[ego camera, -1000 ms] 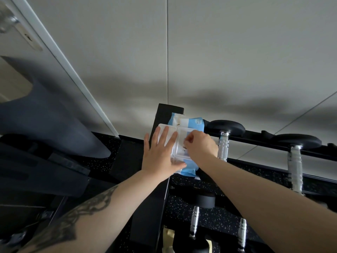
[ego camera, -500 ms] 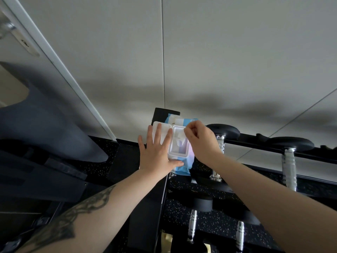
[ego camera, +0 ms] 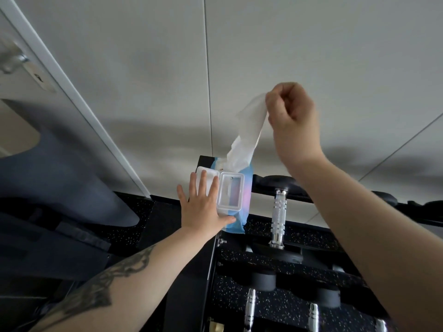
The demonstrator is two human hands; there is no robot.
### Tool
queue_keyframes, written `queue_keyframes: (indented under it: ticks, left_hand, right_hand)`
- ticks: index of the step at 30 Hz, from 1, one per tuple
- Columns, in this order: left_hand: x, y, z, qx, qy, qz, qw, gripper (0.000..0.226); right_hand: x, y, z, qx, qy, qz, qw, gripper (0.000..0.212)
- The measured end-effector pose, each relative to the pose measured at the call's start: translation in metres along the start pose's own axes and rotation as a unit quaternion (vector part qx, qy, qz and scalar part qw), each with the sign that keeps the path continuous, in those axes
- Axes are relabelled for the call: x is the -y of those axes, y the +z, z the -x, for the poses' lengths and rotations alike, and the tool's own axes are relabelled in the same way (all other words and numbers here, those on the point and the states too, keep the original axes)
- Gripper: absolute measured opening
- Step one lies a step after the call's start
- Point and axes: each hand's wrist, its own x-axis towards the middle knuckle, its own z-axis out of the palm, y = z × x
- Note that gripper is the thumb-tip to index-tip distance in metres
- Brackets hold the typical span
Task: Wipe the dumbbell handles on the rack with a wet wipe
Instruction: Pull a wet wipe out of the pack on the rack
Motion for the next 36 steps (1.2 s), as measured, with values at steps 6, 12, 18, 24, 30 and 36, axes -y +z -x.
queue_keyframes:
  ticks: [6,12,18,24,30,36]
  left_hand:
    - [0.0,0.006,0.006,-0.062,0.048,0.026,0.997,0.081]
    - [-0.011,-0.003,-0.003,-0.134,0.011,0.185,0.973,0.058]
    - [-0.028,-0.009,0.004,-0.188,0.116,0.335,0.916,0.075]
    - [-0.036,0.02,0.005,0.023,0.178,0.045,0.983,0.076]
    - [-0.029,0.027,-0.001,0.025,0.164,0.002,0.986,0.068]
    - [-0.023,0.016,-0.015,0.069,0.141,-0.007,0.988,0.064]
  right_hand:
    - [-0.014,-0.004,0.01,0.006,0.036,0.078,0.996,0.02]
    - [-0.041,-0.019,0.034,-0.028,0.074,0.092,0.993,0.021]
    - [-0.054,-0.037,0.042,-0.064,0.1,0.105,0.987,0.018]
    - [-0.057,-0.049,0.048,-0.065,0.11,0.104,0.986,0.017]
    - [-0.062,-0.053,0.054,-0.06,0.12,0.105,0.985,0.015]
    - [-0.061,-0.051,0.057,-0.056,0.121,0.097,0.986,0.013]
